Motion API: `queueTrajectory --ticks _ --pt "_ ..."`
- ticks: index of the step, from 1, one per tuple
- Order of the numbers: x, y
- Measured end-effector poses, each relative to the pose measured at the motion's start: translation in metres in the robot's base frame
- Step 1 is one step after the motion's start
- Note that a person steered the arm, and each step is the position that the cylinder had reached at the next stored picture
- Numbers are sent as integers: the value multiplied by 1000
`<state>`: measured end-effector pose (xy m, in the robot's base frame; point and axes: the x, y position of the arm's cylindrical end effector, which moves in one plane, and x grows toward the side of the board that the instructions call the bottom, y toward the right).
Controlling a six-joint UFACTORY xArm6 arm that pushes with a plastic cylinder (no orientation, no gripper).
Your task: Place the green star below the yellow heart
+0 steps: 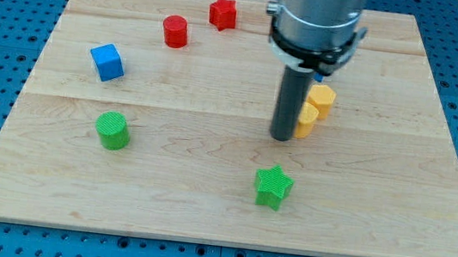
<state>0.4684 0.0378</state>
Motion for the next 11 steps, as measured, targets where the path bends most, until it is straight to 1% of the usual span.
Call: queueTrajectory --ticks 1,2,3,4,5,6,7,8,9,10,11 --pt "-46 2" --pt "-52 40" --pt "9 50" --pt "31 11" --pt "30 -43" --pt "59 -72" --pt "95 10" --pt "86 81" --pt "109 90" --pt "101 140" --pt "85 107"
